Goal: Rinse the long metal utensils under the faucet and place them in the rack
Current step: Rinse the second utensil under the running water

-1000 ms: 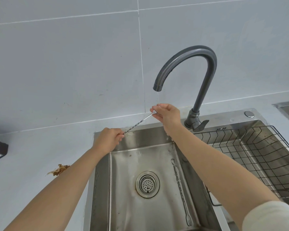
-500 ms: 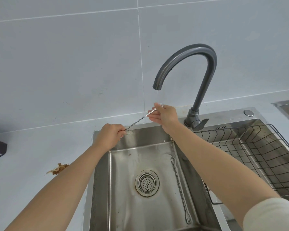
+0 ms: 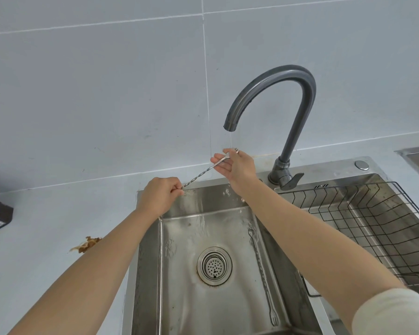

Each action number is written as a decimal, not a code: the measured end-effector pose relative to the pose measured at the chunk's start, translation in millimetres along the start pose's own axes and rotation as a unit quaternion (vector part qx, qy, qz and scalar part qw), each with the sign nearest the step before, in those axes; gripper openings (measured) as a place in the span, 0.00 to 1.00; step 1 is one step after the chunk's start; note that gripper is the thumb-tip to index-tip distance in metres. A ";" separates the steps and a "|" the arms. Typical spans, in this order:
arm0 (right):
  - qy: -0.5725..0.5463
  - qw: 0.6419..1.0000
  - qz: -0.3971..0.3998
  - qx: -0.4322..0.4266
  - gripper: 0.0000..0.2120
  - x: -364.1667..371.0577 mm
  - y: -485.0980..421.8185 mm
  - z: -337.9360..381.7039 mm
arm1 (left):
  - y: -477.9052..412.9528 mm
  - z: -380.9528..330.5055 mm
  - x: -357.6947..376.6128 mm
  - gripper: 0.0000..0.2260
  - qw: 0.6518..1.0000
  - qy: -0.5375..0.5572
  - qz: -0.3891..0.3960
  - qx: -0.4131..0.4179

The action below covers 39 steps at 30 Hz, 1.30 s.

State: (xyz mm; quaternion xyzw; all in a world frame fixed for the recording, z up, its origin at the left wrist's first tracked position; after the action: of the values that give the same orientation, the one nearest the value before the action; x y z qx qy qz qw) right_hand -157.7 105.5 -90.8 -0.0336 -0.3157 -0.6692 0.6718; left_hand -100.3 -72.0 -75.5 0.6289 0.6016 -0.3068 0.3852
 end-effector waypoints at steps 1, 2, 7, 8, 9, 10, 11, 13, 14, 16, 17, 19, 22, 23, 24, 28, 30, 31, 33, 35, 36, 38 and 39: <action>0.004 1.000 -0.001 -0.002 0.15 0.8 0.5 2.2 | 0.2 -0.9 -0.7 0.05 1.000 -0.002 -0.002 0.001; 0.009 1.000 -0.003 -0.005 0.16 1.3 0.8 4.0 | 0.4 -2.0 -1.2 0.05 1.000 -0.004 -0.004 0.000; 0.000 1.000 0.000 -0.011 0.12 1.2 0.8 7.0 | -0.1 -10.1 -3.8 0.06 1.000 -0.021 -0.013 0.000; 0.000 1.000 0.015 -0.017 0.09 1.9 1.3 7.8 | -0.6 -10.5 -4.1 0.06 1.000 -0.024 -0.015 -0.002; -0.001 0.999 0.032 -0.023 0.08 2.7 1.9 8.4 | -1.1 -10.4 -4.4 0.06 0.999 -0.028 -0.017 -0.004; -0.002 0.999 0.047 -0.027 0.09 3.1 2.4 9.1 | -1.7 -10.0 -4.5 0.06 0.999 -0.031 -0.018 -0.007; -0.003 0.998 0.057 -0.030 0.09 2.5 2.0 9.6 | -1.9 -10.0 -4.6 0.06 0.999 -0.035 -0.020 -0.010; -0.008 0.998 0.061 -0.027 0.08 1.7 1.7 9.9 | -1.7 -10.6 -3.8 0.06 0.999 -0.042 -0.018 -0.013; -0.010 0.998 0.056 -0.022 0.07 1.2 1.2 9.9 | -1.6 -11.1 -2.8 0.06 0.999 -0.045 -0.015 -0.013; -0.022 0.999 0.031 -0.005 0.11 -0.9 0.6 9.2 | -1.6 -11.4 -1.3 0.06 0.999 -0.049 -0.012 -0.014; -0.025 1.000 0.018 0.004 0.15 -2.1 -0.1 8.7 | -1.6 -11.6 -1.0 0.06 0.999 -0.050 -0.011 -0.013; -0.025 1.000 0.008 0.014 0.19 -3.5 -0.9 7.9 | -1.9 -12.4 -0.1 0.06 0.999 -0.052 -0.010 -0.013; -0.026 0.999 0.029 0.000 0.14 -1.0 -0.9 8.1 | -3.0 -15.3 2.1 0.06 0.999 -0.052 -0.006 -0.011; -0.024 0.999 0.042 -0.009 0.11 0.6 -0.6 9.1 | -3.6 -16.6 2.3 0.06 0.999 -0.050 -0.007 -0.011; -0.022 0.998 0.054 -0.016 0.09 2.2 0.0 10.1 | -4.6 -17.4 2.2 0.06 0.999 -0.047 -0.009 -0.013; -0.004 0.997 0.076 -0.025 0.09 3.9 -0.4 12.4 | -11.5 -24.5 0.5 0.07 0.999 -0.039 -0.017 -0.009; 0.018 0.996 0.083 -0.023 0.09 4.9 0.0 11.1 | -17.4 -34.2 0.3 0.07 0.999 -0.028 -0.024 0.009; 0.028 0.995 0.089 -0.024 0.09 5.5 0.4 11.1 | -21.0 -40.8 1.1 0.08 0.999 -0.019 -0.025 0.023; 0.044 0.994 0.098 -0.030 0.09 6.1 1.2 14.1 | -28.6 -53.8 3.4 0.08 0.999 -0.002 -0.027 0.047; 0.048 0.993 0.100 -0.039 0.08 4.2 0.5 20.5 | -35.8 -62.4 5.8 0.08 0.998 0.008 -0.024 0.057; 0.046 0.993 0.098 -0.044 0.08 2.4 -0.5 24.4 | -39.2 -65.1 7.1 0.09 0.998 0.012 -0.022 0.058; 0.046 0.994 0.090 -0.052 0.07 -1.9 -2.5 31.4 | -44.2 -70.5 9.6 0.10 0.998 0.017 -0.016 0.062; 0.048 0.994 0.086 -0.055 0.07 -3.8 -3.2 34.3 | -46.1 -73.3 11.2 0.10 0.998 0.019 -0.012 0.067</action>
State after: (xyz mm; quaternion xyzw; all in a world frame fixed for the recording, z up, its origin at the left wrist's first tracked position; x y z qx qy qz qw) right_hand -173.3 124.6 -66.3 -0.0650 -0.2415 -0.6261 0.7386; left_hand -150.8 -4.5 -52.6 0.6515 0.5948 -0.3388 0.3272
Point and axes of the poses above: each hand's wrist, its own y-axis away from the middle knuckle, its own x-axis out of the palm, z = x × y, the point moved 7 cm from there along -y, towards the middle knuckle, and after that the axes turned 6 degrees about z, right-handed, at the moved point
